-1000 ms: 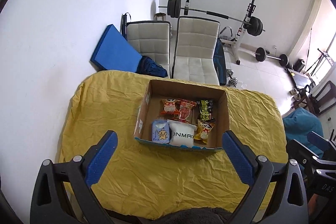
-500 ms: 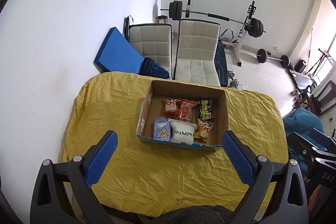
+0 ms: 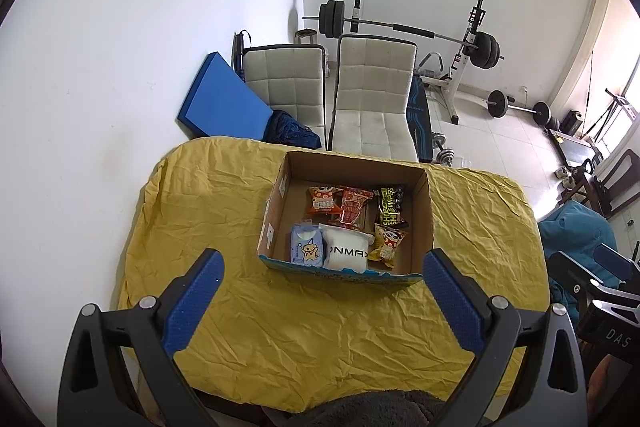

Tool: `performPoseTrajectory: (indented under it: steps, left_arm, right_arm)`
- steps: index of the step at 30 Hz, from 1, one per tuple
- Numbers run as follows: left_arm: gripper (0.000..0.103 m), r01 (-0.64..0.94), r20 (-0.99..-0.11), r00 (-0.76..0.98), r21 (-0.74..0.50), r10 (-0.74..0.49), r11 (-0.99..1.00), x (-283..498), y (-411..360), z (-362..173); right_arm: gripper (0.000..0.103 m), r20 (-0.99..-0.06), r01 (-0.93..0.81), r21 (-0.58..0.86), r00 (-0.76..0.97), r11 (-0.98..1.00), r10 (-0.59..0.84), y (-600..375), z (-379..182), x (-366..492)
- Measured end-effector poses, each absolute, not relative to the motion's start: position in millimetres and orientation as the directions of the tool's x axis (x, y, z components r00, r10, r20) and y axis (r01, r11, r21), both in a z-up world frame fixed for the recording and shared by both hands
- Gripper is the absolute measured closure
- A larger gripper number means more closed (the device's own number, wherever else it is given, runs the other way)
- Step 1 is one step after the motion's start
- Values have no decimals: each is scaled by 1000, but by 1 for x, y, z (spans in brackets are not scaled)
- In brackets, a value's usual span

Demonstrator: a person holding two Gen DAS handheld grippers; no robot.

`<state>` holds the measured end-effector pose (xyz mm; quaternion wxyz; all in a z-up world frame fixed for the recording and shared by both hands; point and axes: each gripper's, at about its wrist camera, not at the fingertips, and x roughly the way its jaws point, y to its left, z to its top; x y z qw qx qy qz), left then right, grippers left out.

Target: Organize soft objects

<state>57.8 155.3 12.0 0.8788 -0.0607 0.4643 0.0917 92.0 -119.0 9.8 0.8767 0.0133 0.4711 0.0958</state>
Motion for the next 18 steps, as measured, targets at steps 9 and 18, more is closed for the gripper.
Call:
performPoseTrajectory:
  steps: [9, 18]
  left_arm:
    - [1, -207, -827, 554, -22, 98, 978, 58, 154, 11]
    - [1, -193, -825, 560, -37, 79, 980, 58, 156, 13]
  right_arm:
    - [0, -817, -149, 93, 554, 984, 161, -119, 14, 89]
    - [0, -815, -149, 91, 557, 985, 160, -121, 18, 87]
